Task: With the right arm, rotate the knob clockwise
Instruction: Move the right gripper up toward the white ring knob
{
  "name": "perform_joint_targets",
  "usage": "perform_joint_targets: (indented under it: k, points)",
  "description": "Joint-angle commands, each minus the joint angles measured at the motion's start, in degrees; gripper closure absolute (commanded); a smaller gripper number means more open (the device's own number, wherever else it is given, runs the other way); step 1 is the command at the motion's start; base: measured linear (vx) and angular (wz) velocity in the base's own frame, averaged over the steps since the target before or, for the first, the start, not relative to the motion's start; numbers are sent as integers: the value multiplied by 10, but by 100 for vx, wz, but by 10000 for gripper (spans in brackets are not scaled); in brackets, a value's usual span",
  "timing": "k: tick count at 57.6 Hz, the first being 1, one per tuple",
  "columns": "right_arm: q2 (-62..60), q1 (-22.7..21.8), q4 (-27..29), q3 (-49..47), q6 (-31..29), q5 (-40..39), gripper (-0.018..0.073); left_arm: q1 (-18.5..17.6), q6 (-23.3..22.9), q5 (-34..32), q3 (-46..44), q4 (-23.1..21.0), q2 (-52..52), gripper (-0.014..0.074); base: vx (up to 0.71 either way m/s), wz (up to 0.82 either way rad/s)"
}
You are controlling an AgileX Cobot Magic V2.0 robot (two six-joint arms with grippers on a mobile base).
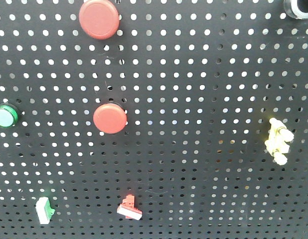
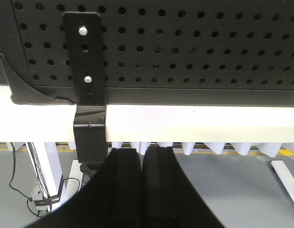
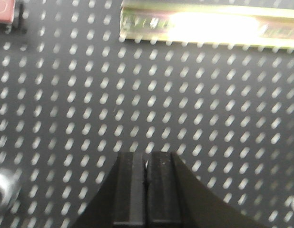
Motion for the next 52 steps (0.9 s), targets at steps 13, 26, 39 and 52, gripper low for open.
perform_joint_targets:
  k: [13, 26, 39, 52]
  points:
    - [48, -2, 535, -15, -566, 77, 568, 1, -4, -42, 6, -4, -6, 603, 0, 0]
    - [94, -2, 784, -15, -770, 133, 568, 1, -4, -42, 6, -4, -6, 603, 0, 0]
    - [151, 129, 742, -16, -766, 169, 568, 1, -4, -42, 6, -4, -6, 603, 0, 0]
    - [165, 288, 505, -16, -680, 55, 568, 1, -4, -42, 6, -4, -6, 603, 0, 0]
